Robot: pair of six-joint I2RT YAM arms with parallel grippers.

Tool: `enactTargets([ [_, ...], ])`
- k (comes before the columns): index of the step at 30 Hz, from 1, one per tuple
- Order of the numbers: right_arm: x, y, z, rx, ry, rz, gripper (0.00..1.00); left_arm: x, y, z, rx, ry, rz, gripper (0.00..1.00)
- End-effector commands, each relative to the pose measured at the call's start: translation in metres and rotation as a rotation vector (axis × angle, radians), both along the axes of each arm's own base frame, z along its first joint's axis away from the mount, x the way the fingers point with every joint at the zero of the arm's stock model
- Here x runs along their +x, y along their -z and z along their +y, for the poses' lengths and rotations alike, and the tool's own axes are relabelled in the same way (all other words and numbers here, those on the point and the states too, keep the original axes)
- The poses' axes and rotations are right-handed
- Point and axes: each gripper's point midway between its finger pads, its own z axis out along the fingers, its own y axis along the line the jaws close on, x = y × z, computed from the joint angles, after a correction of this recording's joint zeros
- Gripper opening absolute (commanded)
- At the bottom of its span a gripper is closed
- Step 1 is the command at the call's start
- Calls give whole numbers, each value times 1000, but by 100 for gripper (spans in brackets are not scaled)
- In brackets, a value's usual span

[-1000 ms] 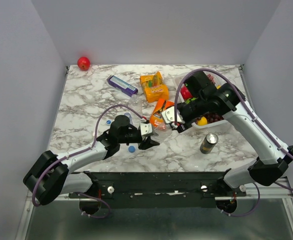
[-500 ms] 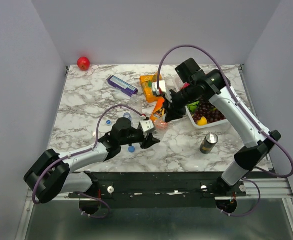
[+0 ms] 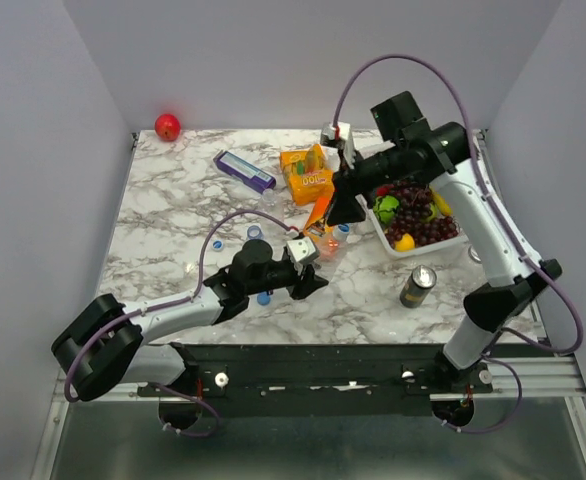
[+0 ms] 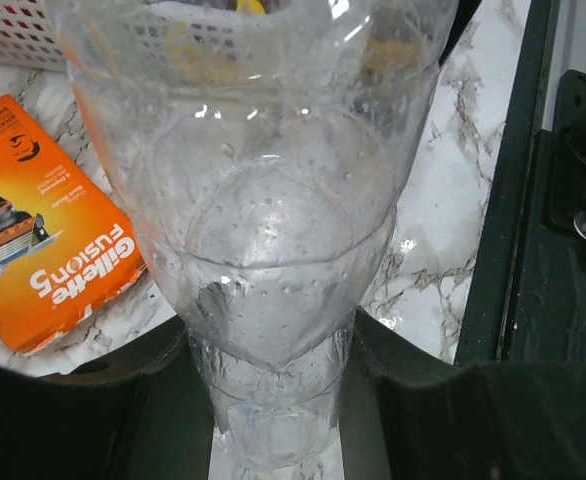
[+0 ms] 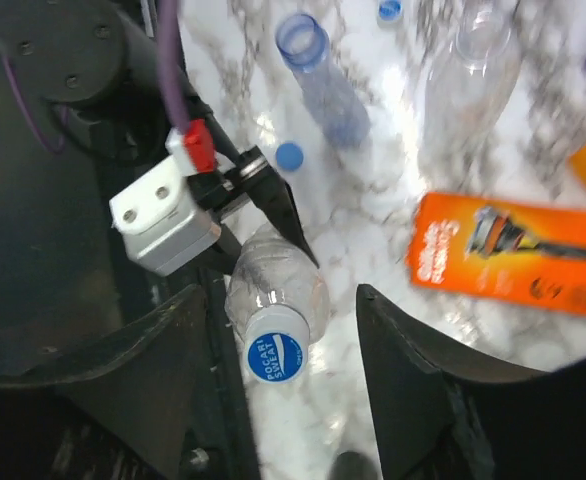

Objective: Screw on the bottle caps

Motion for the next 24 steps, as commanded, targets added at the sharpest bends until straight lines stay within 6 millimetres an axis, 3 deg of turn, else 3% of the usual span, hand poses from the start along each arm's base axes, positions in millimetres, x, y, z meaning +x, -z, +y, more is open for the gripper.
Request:
enactTargets([
  [1,-53,-38,-24,135,-300,-306,71,-13,-17,-6,-54,85,-33,0],
  [2,-49,-39,-23,150,-325,-395,74,-14,-17,-6,-58,88,-36,0],
  [3,-52,-23,-26,131,-344,-382,74,-15,-20,-7,-66,95,-42,0],
  [7,-60,-9,-31,111,-370,-371,73,-18,-32,-9,-102,117,-71,0],
  [11,-62,-9,-25,147,-328,-299,72,-18,-35,-12,-111,134,-80,0],
  [18,-41,-12,-16,180,-243,-366,71,-19,-39,-14,-114,153,-82,0],
  [22,-43,-6,-13,181,-243,-312,62,-18,-43,-15,-123,151,-92,0],
  [24,-44,-4,-13,180,-232,-275,52,-17,-44,-15,-125,147,-93,0],
])
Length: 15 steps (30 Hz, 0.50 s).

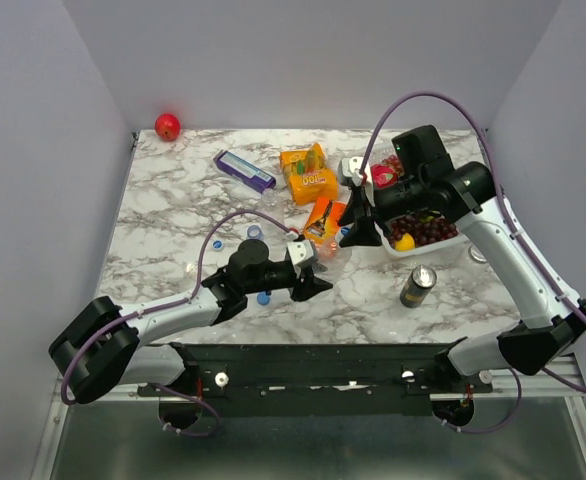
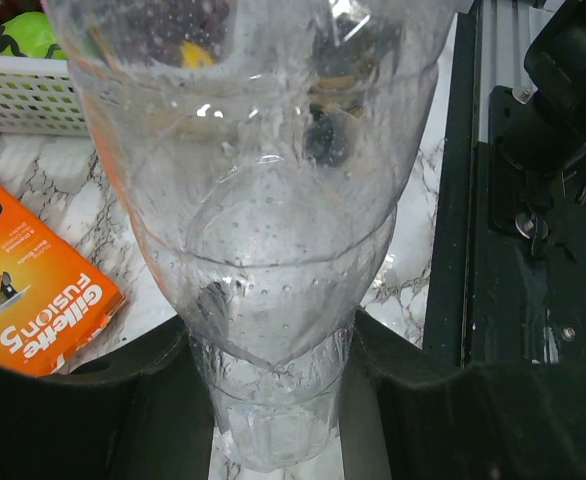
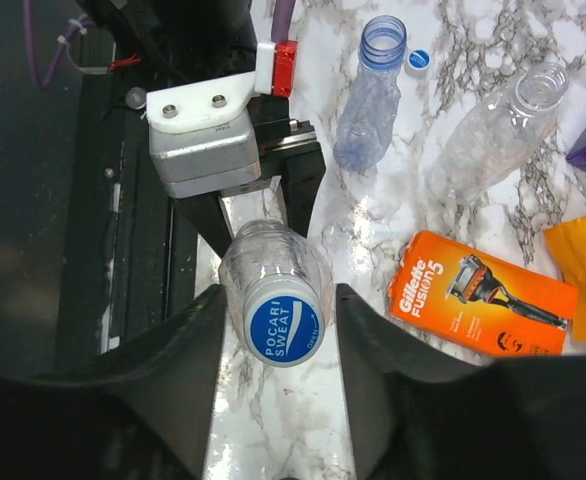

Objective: Screw on the bottle caps

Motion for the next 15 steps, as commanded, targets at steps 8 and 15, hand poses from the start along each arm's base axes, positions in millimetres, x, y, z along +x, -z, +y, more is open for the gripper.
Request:
enactTargets([
  [8,-6,15,8,-2,64,220,29,10,-34,-8,-97,-27,-41,0],
  [15,28,36,1,-50,487,391,1,50,-52,-7,-123,-248,0,0],
])
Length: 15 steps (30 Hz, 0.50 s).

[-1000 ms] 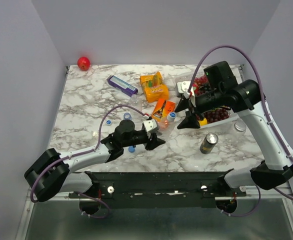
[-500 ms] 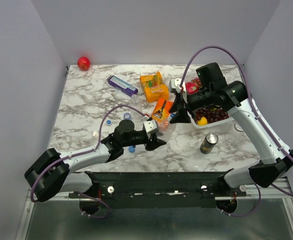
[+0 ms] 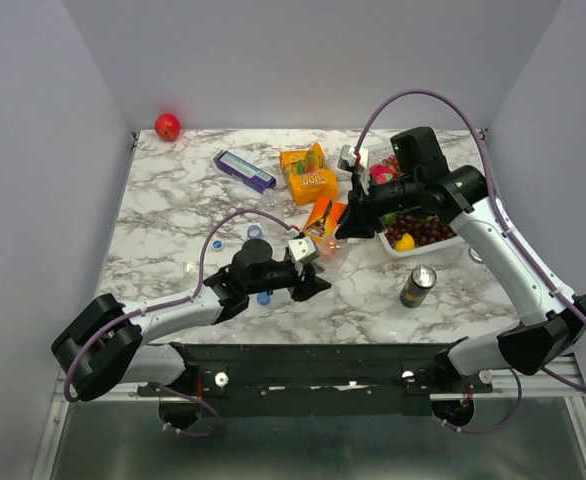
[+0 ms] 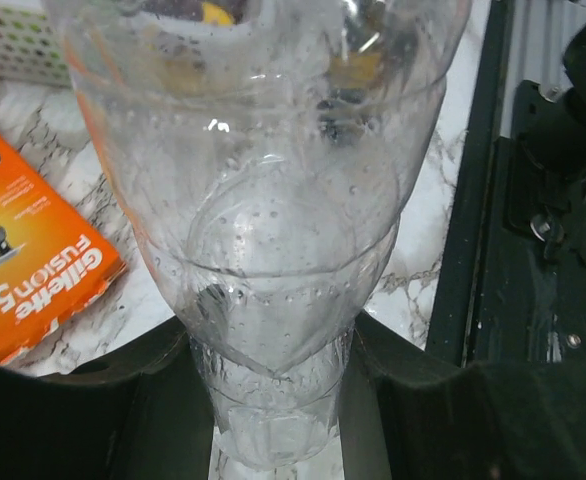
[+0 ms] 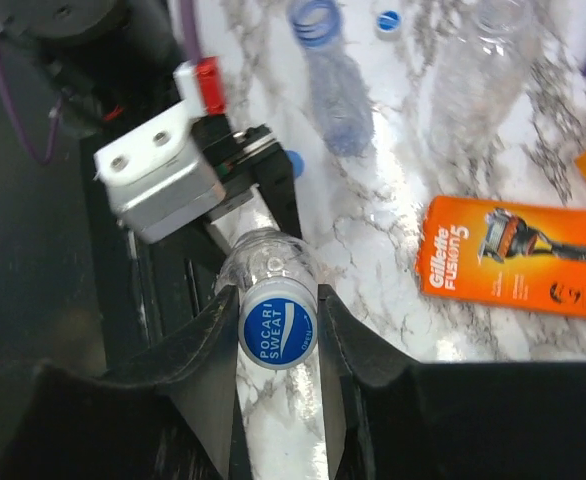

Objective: Screw on the bottle caps

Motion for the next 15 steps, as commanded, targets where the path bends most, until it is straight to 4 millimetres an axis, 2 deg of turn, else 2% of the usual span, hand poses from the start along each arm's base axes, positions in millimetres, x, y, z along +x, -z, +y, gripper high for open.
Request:
enactTargets([
  [1,19,26,-6,-79,373,243,1,49,-65,-10,-142,-216,-71,0],
  [5,9,29,-2,-91,350,259,1,52,-65,-10,-143,-235,-56,0],
  [8,16,32,-8,-113,392,228,0,50,-57,-8,-119,-234,-41,0],
  [12,24,24,-13,-115,435,180,0,46,-39,-5,-69,-230,-5,1],
  [13,25,21,-13,-114,426,164,0,44,-37,-5,-62,-219,-2,30],
  [15,28,11,-16,-125,388,82,0,34,-34,-7,-46,-160,-12,52],
])
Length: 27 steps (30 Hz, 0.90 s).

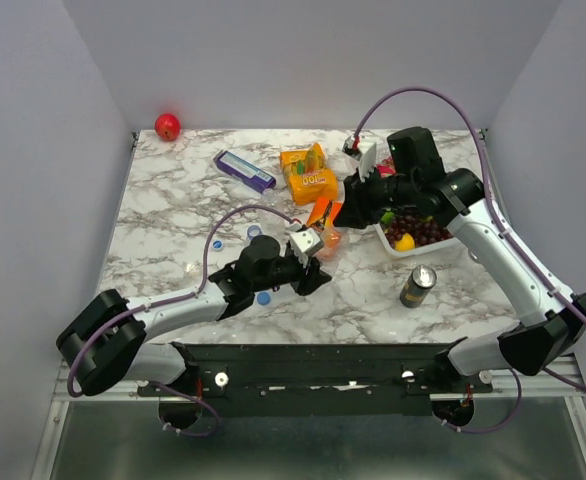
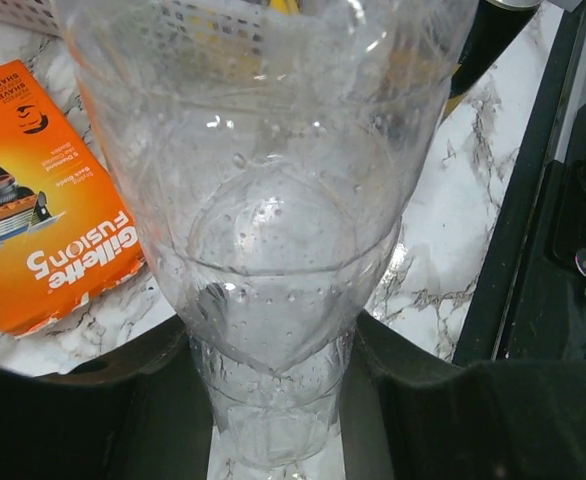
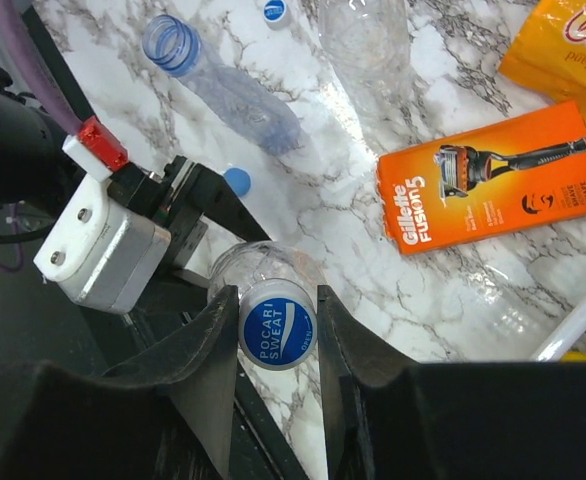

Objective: Screw on the bottle caps

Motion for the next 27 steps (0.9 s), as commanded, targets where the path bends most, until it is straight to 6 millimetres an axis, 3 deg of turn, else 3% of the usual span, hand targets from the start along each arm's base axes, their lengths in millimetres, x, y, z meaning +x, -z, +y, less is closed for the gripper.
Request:
enactTargets([
  [1,-7,-4,-14,-96,-28,-62,1,8,-48,-9,-99,8,-97,70],
  [2,-7,-13,-16,-102,-52,-110,0,3,-49,-10,-98,39,-105,81],
  [3,-9,-11,-22,-152,-115,-160,0,1,-47,-8,-76,60,-120,99],
  [7,0,-14,-46,-288,-137,-286,0,0,-55,-4,-40,76,-139,99],
  [12,13,-11,-53,-326,-106,-368,0,7,-60,7,1,89,-120,99],
  [13,14,-2,-52,-334,-113,-361,0,14,-73,11,-7,79,-144,99],
  [15,22,2,-50,-339,-116,-399,0,17,-80,21,3,64,-142,99],
  [17,30,11,-51,-362,-107,-406,0,22,-103,33,-25,37,-164,99],
  [22,53,14,-48,-329,-75,-467,0,22,-144,55,-59,-17,-175,99],
  [27,70,26,-52,-307,-60,-466,0,34,-162,71,-77,-98,-152,99],
])
